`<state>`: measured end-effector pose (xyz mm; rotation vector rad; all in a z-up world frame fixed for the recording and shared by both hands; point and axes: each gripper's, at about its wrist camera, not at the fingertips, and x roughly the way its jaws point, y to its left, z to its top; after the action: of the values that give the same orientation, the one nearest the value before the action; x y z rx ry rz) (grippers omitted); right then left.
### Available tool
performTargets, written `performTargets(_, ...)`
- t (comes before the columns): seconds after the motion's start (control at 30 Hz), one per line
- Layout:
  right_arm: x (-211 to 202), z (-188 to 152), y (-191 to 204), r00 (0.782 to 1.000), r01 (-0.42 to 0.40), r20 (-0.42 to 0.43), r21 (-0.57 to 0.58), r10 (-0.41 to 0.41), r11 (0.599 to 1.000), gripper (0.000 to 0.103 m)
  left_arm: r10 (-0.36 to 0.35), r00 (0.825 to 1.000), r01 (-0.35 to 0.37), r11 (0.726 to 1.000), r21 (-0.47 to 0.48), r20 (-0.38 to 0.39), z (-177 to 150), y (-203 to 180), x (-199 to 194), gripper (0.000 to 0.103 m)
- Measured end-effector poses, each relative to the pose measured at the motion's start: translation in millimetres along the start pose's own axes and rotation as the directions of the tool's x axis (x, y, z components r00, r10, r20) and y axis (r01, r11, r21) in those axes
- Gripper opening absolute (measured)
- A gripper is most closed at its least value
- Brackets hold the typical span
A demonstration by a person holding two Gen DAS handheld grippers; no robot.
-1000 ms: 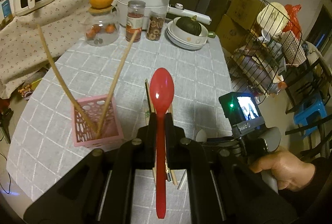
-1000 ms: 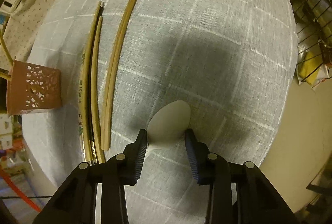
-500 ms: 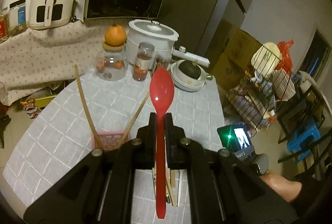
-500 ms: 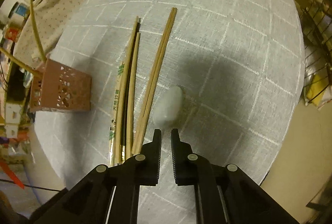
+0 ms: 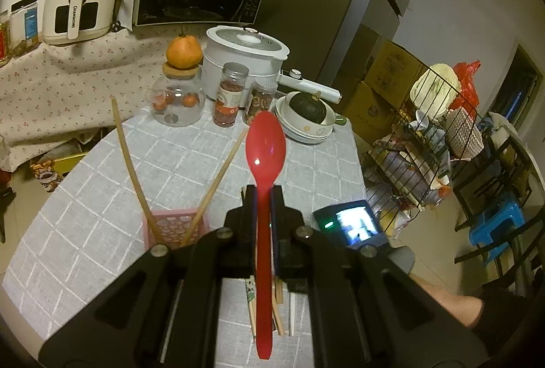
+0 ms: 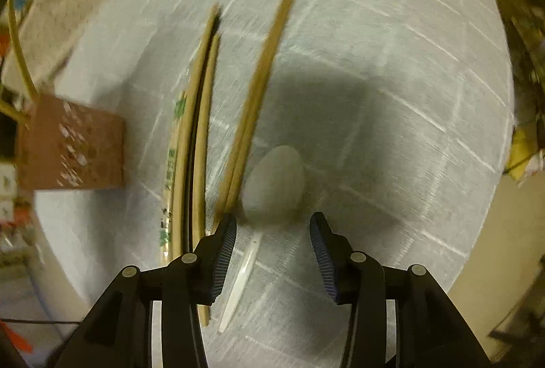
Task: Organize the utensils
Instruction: 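Lift both spoons and carry them over the pink holder with both grippers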
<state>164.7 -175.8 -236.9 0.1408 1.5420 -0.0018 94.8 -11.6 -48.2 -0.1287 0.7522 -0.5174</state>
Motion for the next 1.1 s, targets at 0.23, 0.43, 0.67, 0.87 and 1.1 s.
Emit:
performTargets(0.23, -4, 9, 15, 0.998, 0.001, 0.059, -0.030, 0.001, 1.000, 0.009, 0.021, 0.999, -0.020, 0.999, -0.033, 0.038, 2, 14, -5, 0.008)
performTargets(0.43, -26, 5, -2, 0.987, -0.052, 0.148, -0.043, 0.058, 0.998, 0.009, 0.031, 0.993, -0.019, 0.995, -0.101, 0.117, 8, 31, -11, 0.008)
performTargets(0.67, -73, -9, -19, 0.947, -0.115, 0.294, -0.054, 0.126, 0.992, 0.009, 0.112, 0.953, -0.091, 0.992, -0.085, 0.281, 7, 35, -4, 0.008)
performTargets(0.87, -103, -18, -18, 0.918, -0.170, 0.350, -0.081, 0.187, 0.982, 0.009, 0.230, 0.905, -0.205, 0.973, -0.106, 0.358, 5, 38, 13, 0.008)
performTargets(1.1, -108, -14, -12, 0.906, -0.185, 0.368, -0.097, 0.208, 0.978, 0.009, 0.352, 0.844, -0.322, 0.936, -0.142, 0.404, -3, 39, 30, 0.008)
